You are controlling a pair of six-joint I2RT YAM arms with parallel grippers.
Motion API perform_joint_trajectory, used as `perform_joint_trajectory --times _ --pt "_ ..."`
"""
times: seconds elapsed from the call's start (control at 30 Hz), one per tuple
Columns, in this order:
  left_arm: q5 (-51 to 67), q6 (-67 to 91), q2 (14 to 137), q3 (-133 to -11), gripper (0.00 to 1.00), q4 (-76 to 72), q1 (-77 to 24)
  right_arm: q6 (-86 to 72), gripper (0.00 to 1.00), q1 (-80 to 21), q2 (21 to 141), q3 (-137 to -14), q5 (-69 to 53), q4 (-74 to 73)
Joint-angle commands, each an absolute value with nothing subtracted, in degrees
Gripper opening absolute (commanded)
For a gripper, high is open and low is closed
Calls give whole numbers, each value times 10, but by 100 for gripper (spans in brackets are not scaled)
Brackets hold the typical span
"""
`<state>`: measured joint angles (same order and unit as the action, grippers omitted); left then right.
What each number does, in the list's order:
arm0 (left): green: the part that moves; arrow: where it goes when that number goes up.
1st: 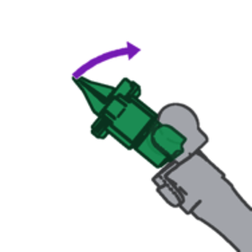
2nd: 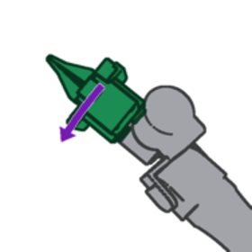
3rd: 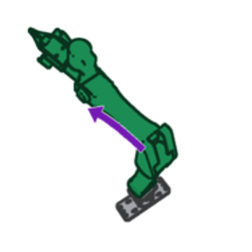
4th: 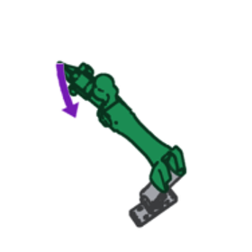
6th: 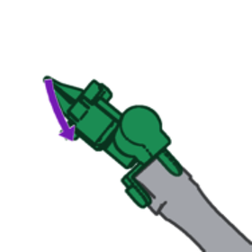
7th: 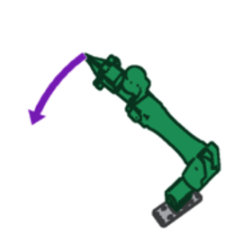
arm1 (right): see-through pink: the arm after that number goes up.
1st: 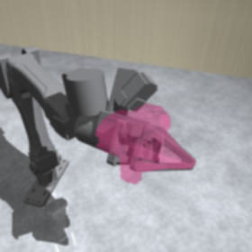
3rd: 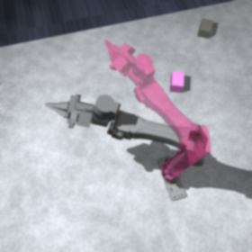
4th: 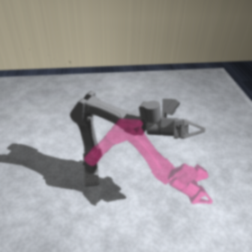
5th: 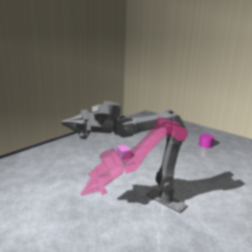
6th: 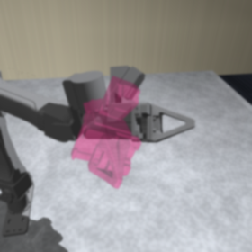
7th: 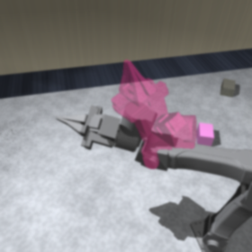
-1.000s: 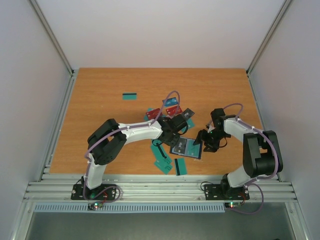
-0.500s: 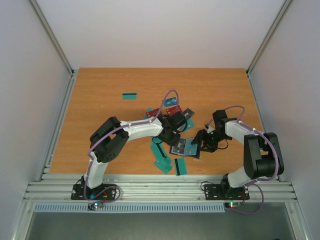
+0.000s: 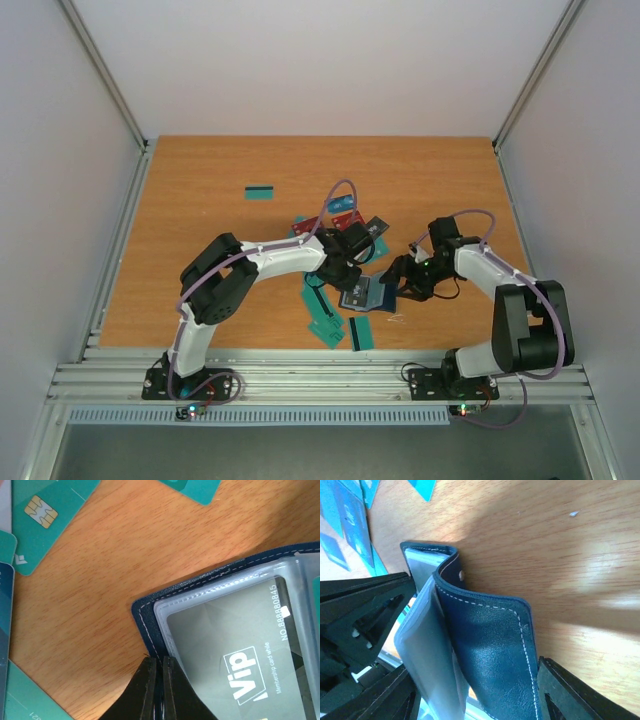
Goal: Put the credit cards into the card holder
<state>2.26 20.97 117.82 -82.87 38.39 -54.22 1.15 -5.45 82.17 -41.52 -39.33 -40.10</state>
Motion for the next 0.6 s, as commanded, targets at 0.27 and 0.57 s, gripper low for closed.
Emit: perform_joint_trajectory --times 0.27,0.57 --pt "71 219 1202 -836 0 354 -553 1 63 -71 779 -436 -443 -423" --pt "71 222 1195 -831 0 355 -553 -30 63 -97 770 -452 -445 -423"
